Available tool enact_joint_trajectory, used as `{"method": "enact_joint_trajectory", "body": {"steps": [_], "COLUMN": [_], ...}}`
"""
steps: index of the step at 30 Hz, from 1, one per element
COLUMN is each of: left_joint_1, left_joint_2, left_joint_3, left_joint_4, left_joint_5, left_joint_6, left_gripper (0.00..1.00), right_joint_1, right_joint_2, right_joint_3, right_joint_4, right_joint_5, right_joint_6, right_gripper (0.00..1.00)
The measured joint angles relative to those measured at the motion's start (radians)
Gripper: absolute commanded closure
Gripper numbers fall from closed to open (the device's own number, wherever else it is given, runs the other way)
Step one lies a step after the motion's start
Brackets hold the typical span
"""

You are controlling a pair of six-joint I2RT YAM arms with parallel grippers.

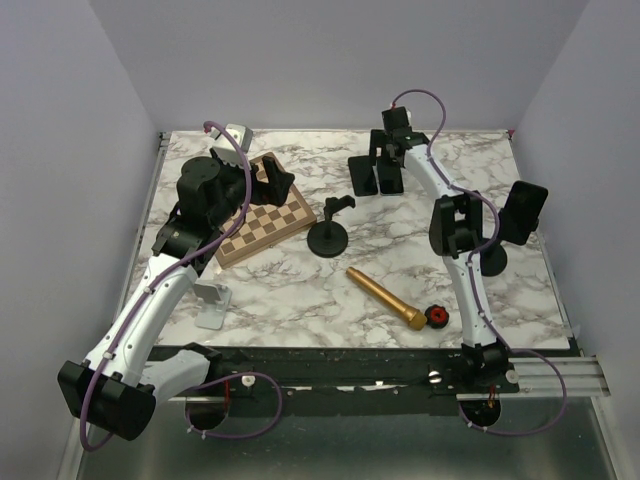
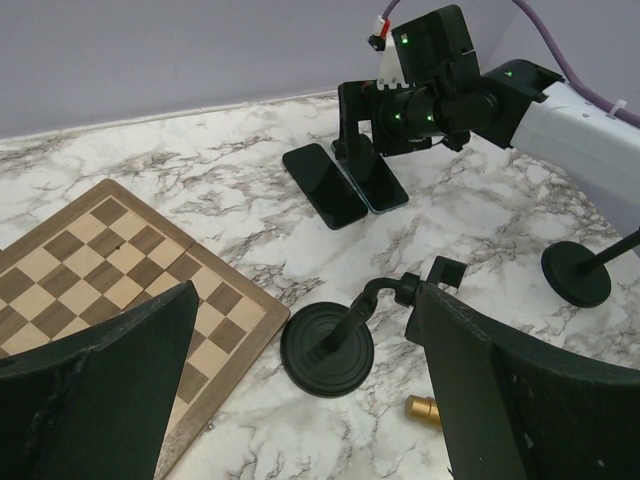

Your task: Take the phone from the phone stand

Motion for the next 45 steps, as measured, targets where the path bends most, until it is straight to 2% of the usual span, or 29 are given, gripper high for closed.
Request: {"method": "enact_joint_trajectory", "body": {"steps": [3, 6, 12, 18, 25, 29, 35, 40, 45], "left_joint_1": [0.000, 0.000, 0.000, -0.016, -0.050, -0.084, -0.149, -0.173, -0.179], "left_joint_2": [0.000, 0.000, -0.002, -0.021, -0.024, -0.030, -0.062, -0.065, -0.067], "left_joint_3": [-0.002, -0.002, -0.003, -0.010, -0.010, -0.013, -0.026, -0.026, -0.026], "left_joint_4": [0.006, 0.010, 0.016, 0.021, 0.023, 0.023, 0.023, 0.023, 0.022], "left_joint_5": [0.000, 0.000, 0.004, 0.010, 0.034, 0.033, 0.029, 0.028, 0.031], "left_joint_6": [0.000, 0.000, -0.008, -0.011, -0.011, 0.000, 0.042, 0.057, 0.060], "left_gripper": [0.03, 0.02, 0.01, 0.01, 0.02, 0.01, 0.01, 0.02, 0.01], "right_joint_1": [0.000, 0.002, 0.015, 0.030, 0.033, 0.032, -0.004, -0.084, -0.195], "right_joint_2": [-0.067, -0.230, -0.753, -1.153, -1.481, -1.550, -1.490, -1.473, -1.445], "right_joint_3": [-0.059, -0.224, -0.678, -0.994, -1.239, -1.250, -1.243, -1.242, -1.182], "right_joint_4": [-0.016, -0.027, 0.039, 0.086, 0.084, 0.082, 0.031, 0.001, -0.005], "right_joint_5": [-0.002, -0.002, -0.025, -0.031, 0.128, 0.287, 0.473, 0.533, 0.525], "right_joint_6": [0.008, 0.026, 0.076, 0.097, 0.088, 0.086, 0.086, 0.071, 0.051], "right_gripper": [0.00, 0.00, 0.00, 0.00, 0.00, 0.00, 0.00, 0.00, 0.00]}}
